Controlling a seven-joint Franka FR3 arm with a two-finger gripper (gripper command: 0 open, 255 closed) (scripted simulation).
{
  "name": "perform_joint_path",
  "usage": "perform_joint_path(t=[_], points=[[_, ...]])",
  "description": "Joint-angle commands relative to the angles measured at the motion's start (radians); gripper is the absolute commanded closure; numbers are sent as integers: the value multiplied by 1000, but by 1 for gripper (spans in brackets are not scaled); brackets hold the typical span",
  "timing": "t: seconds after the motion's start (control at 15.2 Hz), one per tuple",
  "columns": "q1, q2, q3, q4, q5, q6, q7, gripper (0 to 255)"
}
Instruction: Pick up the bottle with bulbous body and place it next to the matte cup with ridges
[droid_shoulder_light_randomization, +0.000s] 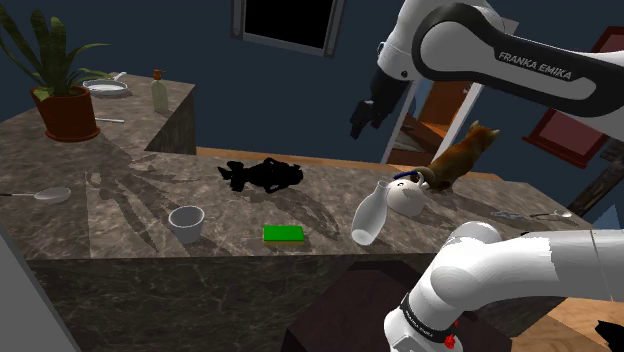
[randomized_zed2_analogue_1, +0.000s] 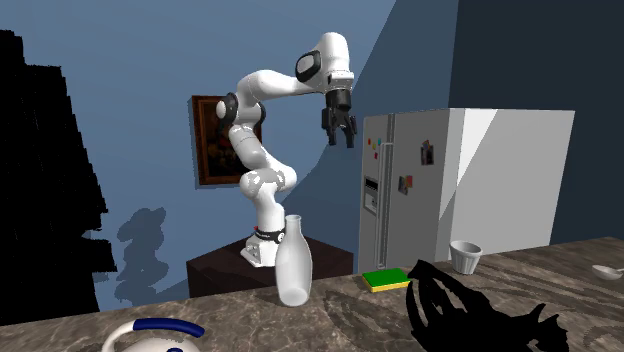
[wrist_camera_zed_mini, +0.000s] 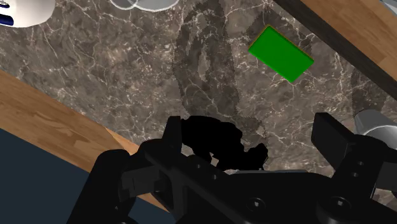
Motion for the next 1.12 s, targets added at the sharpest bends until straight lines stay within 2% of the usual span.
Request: perform_joint_path(t=[0.0,0.59,1.06], points=[[0,0,0,0,0,0,0,0],[-24,-90,-209,-245,-52,124,-202,0],[-69,-80,-392,-374,-124,229,-372,0]])
